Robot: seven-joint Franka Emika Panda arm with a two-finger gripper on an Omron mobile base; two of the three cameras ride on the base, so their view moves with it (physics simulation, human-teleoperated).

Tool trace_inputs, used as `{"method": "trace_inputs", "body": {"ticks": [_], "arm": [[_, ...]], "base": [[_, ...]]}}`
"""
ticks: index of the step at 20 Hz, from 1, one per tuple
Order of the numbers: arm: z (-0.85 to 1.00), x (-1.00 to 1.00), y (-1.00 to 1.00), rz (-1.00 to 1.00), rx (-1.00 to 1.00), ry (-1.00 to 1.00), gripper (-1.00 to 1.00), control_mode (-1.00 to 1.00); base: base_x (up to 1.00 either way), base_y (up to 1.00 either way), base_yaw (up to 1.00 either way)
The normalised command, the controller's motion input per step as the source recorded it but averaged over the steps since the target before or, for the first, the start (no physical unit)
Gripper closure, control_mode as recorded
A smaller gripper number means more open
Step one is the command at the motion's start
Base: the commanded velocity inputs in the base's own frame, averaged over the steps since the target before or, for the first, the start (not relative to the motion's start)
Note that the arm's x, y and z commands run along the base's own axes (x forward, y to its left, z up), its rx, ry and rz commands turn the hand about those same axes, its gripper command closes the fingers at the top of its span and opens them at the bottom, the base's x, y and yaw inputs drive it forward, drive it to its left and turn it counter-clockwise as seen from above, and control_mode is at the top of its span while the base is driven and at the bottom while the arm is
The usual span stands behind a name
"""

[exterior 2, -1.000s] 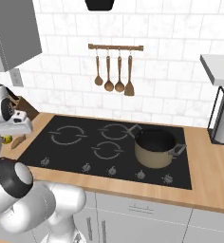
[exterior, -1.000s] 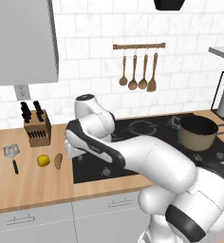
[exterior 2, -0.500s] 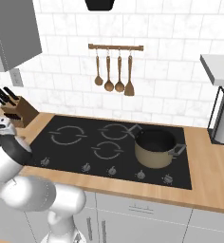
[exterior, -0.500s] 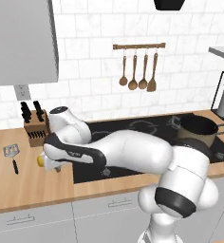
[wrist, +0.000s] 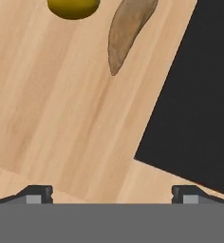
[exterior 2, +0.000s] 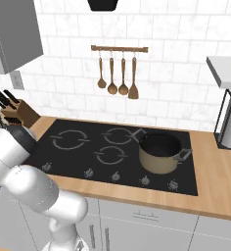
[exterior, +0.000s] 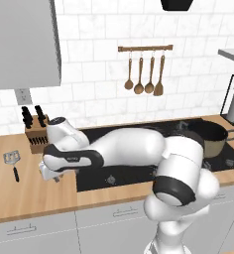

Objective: Put the lemon and sweet potato in the pot. Retrieve the spatula and lightly stir the vegetables in the pot.

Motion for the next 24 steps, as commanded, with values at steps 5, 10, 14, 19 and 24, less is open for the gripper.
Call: {"method": "trace_inputs", "body": {"ticks": [5,10,14,19,24], "arm": [[-0.21,0.36,0.01,-0.01,-0.01,-0.03,-1.0,-1.0],[-0.22,0.3,0.04,0.0,0.0,-0.05,-1.0,-1.0],[-0.19,0.25,0.19,0.0,0.0,-0.05,-1.0,-1.0],[-0.2,0.34,0.13,0.0,0.0,-0.03,-1.0,-1.0],[-0.17,0.4,0.1,0.0,0.0,0.0,-1.0,-1.0]], "base": [[0.0,0.0,0.0],[0.0,0.0,0.0],[0.0,0.0,0.0],[0.0,0.0,0.0],[0.0,0.0,0.0]]}}
